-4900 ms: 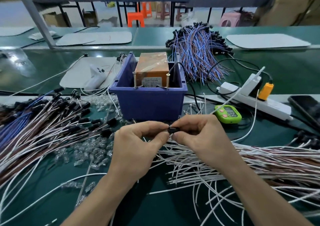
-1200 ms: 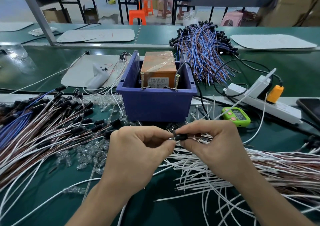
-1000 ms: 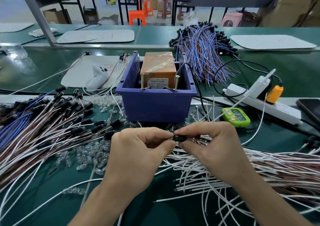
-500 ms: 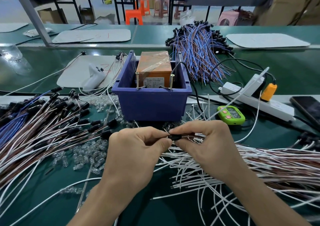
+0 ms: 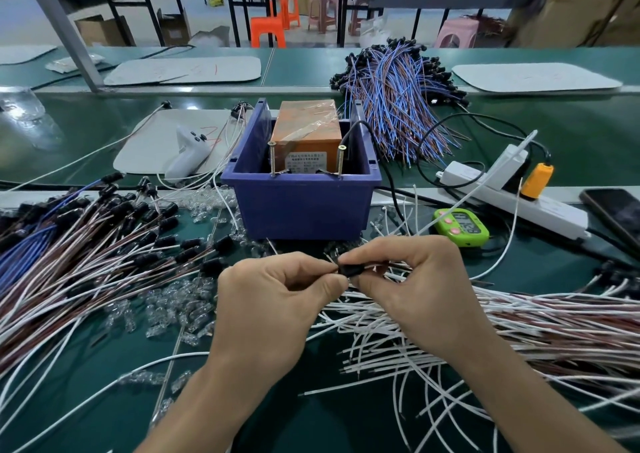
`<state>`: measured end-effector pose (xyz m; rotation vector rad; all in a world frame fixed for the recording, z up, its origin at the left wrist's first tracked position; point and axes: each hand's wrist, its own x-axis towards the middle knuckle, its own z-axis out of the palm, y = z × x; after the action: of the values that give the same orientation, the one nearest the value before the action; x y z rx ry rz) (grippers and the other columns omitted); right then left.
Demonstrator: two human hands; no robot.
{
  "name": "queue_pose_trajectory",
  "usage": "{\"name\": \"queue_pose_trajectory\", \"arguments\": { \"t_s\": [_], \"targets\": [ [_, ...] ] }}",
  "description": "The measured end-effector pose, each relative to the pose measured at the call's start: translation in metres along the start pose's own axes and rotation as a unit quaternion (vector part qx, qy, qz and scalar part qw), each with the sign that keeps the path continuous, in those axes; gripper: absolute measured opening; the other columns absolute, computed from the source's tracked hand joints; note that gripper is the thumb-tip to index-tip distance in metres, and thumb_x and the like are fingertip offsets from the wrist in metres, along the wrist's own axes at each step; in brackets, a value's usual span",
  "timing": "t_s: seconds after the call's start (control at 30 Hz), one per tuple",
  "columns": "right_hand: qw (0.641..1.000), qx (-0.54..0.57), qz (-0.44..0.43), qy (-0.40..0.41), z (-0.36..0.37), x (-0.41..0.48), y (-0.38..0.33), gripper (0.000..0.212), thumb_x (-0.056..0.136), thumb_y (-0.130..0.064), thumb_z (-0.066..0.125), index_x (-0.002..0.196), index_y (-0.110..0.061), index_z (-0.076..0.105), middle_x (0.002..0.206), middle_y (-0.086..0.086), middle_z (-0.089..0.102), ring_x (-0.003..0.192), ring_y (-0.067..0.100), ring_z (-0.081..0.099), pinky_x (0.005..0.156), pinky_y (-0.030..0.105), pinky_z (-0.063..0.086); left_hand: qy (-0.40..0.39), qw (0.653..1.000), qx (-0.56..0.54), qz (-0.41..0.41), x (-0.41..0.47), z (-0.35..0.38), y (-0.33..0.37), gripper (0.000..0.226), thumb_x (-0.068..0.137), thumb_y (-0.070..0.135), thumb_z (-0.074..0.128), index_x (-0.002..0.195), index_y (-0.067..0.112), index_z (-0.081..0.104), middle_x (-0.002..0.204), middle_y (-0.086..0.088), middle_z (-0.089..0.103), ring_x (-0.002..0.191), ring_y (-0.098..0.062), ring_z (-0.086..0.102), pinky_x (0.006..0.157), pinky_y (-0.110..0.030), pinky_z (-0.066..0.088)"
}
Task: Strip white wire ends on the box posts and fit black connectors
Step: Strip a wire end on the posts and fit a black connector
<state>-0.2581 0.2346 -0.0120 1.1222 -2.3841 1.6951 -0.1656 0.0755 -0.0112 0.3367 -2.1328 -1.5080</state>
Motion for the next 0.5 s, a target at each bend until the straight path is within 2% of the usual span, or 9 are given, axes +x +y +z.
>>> {"name": "queue_pose_trajectory", "arguments": {
  "t_s": [0.1,0.2,0.27,0.33,0.43,0.5],
  "targets": [
    [0.997,0.076,0.025,-0.005,-0.001,0.005,0.001,0.028,0.077,0.000,0.083,0.092,-0.024,0.082,0.086,-0.006,0.079,0.082,0.017,0.075,0.075,0.028,0.059,0.006,0.999,-0.007,0.034,0.003,0.000,0.003,0.023,0.073,0.016,0.091,0.078,0.037,0.081,0.069,0.019,0.075,0.062,0.001,0.072,0.059,-0.010,0.053],
    [0.968,0.239,0.076,-0.014,0.001,0.009,0.003,0.025,0.073,0.004,0.080,0.091,-0.013,0.081,0.086,0.006,0.079,0.081,0.016,0.075,0.074,0.024,0.058,0.020,0.998,-0.042,0.052,0.004,0.003,0.009,0.016,0.074,0.023,0.089,0.082,0.035,0.082,0.073,0.018,0.076,0.065,-0.002,0.074,0.061,-0.012,0.055],
    [0.948,0.299,0.108,-0.024,-0.003,0.009,0.008,0.024,0.071,0.005,0.080,0.090,-0.009,0.081,0.086,0.011,0.078,0.081,0.017,0.075,0.074,0.023,0.057,0.034,0.995,-0.083,0.051,0.004,0.004,0.010,0.012,0.071,0.027,0.086,0.082,0.032,0.082,0.075,0.016,0.077,0.066,-0.003,0.074,0.063,-0.012,0.056],
    [0.928,0.339,0.132,-0.082,-0.010,0.010,0.011,0.026,0.070,0.003,0.080,0.093,-0.008,0.081,0.087,0.013,0.078,0.084,0.018,0.074,0.079,0.025,0.057,0.037,0.992,-0.109,0.048,0.004,0.001,0.009,0.019,0.067,0.025,0.085,0.085,0.029,0.082,0.076,0.012,0.078,0.067,-0.005,0.075,0.065,-0.013,0.057],
    [0.885,0.385,0.148,-0.215,-0.020,0.010,0.016,0.037,0.069,-0.020,0.090,0.102,-0.007,0.081,0.093,0.011,0.078,0.091,0.018,0.073,0.087,0.025,0.056,0.028,0.990,-0.127,0.056,0.006,-0.003,0.009,0.026,0.062,0.024,0.087,0.087,0.027,0.082,0.077,0.008,0.079,0.068,-0.010,0.076,0.066,-0.015,0.057],
    [0.869,0.396,0.152,-0.254,-0.021,0.010,0.016,0.038,0.073,-0.027,0.087,0.105,-0.008,0.080,0.095,0.008,0.078,0.094,0.015,0.073,0.088,0.023,0.054,0.019,0.989,-0.133,0.065,0.006,-0.005,0.010,0.026,0.062,0.023,0.089,0.087,0.027,0.083,0.077,0.007,0.079,0.069,-0.012,0.077,0.066,-0.016,0.058]
  ]
}}
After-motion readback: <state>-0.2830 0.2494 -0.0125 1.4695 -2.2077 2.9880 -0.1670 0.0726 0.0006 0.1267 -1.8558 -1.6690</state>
